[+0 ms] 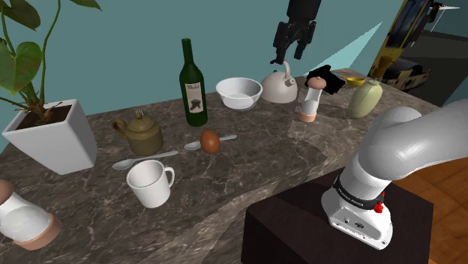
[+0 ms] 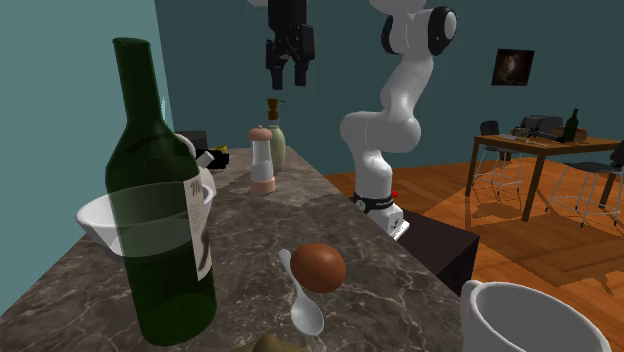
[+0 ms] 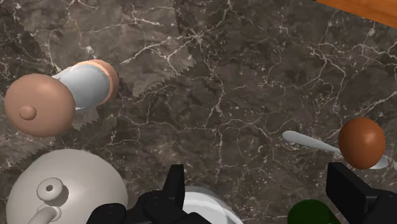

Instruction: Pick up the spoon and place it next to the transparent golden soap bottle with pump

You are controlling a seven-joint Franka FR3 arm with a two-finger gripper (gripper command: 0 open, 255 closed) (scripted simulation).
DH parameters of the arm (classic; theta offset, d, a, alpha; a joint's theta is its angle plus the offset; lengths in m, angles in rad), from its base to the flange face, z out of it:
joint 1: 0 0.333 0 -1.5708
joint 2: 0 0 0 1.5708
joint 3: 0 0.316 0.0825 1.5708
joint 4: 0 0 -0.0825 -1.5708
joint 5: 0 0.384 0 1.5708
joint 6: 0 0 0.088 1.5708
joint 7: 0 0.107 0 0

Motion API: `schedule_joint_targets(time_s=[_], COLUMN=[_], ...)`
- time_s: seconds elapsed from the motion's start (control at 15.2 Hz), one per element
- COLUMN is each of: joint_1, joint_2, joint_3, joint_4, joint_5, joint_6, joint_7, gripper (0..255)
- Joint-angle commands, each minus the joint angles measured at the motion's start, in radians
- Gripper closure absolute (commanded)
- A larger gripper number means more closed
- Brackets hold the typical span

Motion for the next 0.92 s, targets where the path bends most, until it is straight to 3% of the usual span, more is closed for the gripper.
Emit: schedule_joint_targets(time_s=[0.0, 0.4, 0.86], joint_1=[0.0, 0.014, 0.016], joint_2=[0.0, 0.054, 0.202], joint_3=[0.0, 0.135, 0.298], joint_4=[0.0, -0.083, -0.105], joint_5=[0.0, 0.054, 0.084], joint_6=[0.0, 0.16, 0.353], joint_7=[0.0, 0.174, 0.383], gripper=[0, 0, 0])
